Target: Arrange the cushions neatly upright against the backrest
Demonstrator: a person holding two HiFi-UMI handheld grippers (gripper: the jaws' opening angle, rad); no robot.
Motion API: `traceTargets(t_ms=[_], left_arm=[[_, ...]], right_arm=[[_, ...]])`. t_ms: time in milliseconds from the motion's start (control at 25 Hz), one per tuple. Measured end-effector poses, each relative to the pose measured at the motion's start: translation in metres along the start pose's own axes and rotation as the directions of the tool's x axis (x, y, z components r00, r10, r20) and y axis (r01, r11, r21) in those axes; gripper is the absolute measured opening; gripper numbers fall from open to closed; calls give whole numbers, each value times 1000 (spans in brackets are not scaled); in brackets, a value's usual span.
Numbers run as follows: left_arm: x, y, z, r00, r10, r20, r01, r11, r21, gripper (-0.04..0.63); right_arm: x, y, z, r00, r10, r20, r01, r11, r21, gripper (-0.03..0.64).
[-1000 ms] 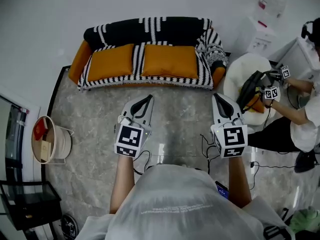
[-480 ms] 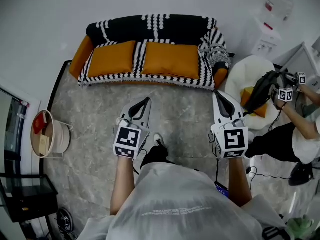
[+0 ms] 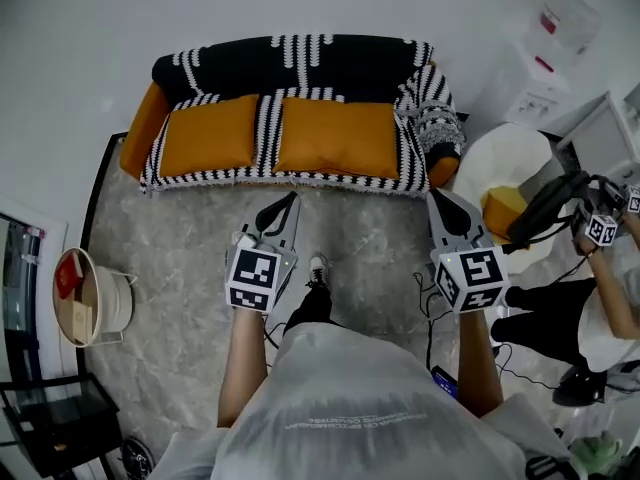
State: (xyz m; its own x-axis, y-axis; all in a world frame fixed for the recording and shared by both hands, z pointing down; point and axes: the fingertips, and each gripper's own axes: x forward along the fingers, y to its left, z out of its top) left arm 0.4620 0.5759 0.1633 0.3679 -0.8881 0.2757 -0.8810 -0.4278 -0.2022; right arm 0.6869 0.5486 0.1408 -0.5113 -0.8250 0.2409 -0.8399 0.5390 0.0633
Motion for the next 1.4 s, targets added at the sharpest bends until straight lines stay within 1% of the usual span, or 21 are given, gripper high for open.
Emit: traceTargets(t_ms=[160, 320, 440, 680, 800, 880, 1000, 1200, 1280, 1400], left_arm=[[43, 47, -2, 999, -25, -21, 25, 1000, -9, 5], [84, 92, -7, 998, -32, -46, 31, 999, -17, 5], [111, 122, -13, 997, -38, -60, 37, 999, -24, 5], [155, 168, -37, 993, -50, -110, 47, 998, -30, 5], [169, 185, -52, 988, -59, -142, 54, 998, -35, 5], [177, 195, -65, 984, -59, -169, 52, 998, -45, 5], [197, 200, -86, 976, -68, -208, 55, 996, -67, 5], [228, 206, -128, 962, -76, -261, 49, 993, -107, 9], [241, 208, -150, 956, -80, -284, 48, 992, -118, 23], [260, 213, -193, 945, -71, -320, 29, 990, -135, 25]], right_arm=[[49, -15, 14, 1000, -20, 5, 19, 996, 89, 0], [100, -29, 19, 1000, -18, -11, 19, 993, 113, 0], [133, -36, 19, 999, -21, -30, 25, 988, 155, 0], [191, -47, 12, 994, -18, -108, 34, 988, 149, 0], [208, -55, 10, 988, -39, -146, 68, 979, 194, 0], [217, -62, 4, 983, -67, -173, 97, 980, 171, 0], [229, -77, -13, 971, -89, -222, 119, 985, 124, 0], [251, -108, -51, 951, -130, -280, 177, 973, 148, 0], [263, -119, -78, 939, -141, -313, 194, 970, 145, 0], [285, -136, -131, 920, -142, -366, 200, 972, 126, 2]])
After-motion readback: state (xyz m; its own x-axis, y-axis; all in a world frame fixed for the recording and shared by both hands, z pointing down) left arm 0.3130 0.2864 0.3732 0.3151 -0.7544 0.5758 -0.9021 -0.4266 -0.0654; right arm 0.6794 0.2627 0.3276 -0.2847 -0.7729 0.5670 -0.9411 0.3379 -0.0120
